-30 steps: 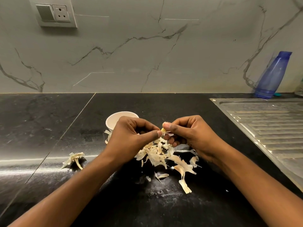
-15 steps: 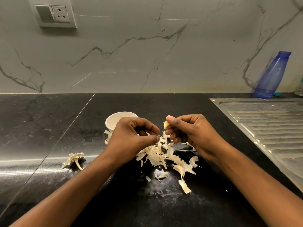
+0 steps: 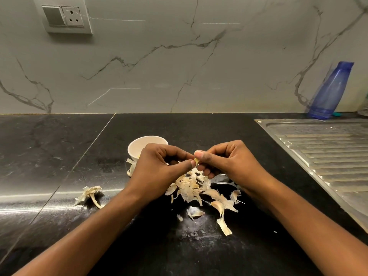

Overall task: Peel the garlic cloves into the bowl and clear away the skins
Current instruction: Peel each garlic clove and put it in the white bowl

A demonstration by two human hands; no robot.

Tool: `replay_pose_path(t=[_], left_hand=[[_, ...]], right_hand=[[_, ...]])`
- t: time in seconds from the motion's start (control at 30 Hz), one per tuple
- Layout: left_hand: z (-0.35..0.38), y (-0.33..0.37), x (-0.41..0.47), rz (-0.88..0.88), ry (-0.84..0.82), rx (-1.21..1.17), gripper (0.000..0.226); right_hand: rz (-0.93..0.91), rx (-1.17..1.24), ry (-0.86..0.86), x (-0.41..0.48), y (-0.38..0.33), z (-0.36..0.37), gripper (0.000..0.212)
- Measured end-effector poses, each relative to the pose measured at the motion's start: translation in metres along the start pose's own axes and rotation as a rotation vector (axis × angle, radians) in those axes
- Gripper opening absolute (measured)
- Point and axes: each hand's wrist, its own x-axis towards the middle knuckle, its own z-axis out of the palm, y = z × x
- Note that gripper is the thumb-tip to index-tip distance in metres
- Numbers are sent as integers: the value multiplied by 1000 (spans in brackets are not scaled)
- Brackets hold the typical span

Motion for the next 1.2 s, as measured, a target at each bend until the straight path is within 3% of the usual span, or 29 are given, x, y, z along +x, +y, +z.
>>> replay_pose_path(t=[0.2,0.57,0.63,0.8,0.93,1.2], left_hand=[[3,-2,0,99,15,133,3],[7,-2,0,71,-45,149,6],[6,-1,0,52,-1,133,3],[6,3,-2,-9,45,10,23],[6,1,1,-32,92,-17,8],[7,1,0,53,129,54,5]], right_hand=[[-16,-22,45,1,2,2,29],[-20,66,150,1,0,-1,27],[-21,64,147,1,0,0,27],[-39,75,117,1,1,4,25],[-49,49,70,-1,1,4,26],[-47,6,22,-1,0,5,26]])
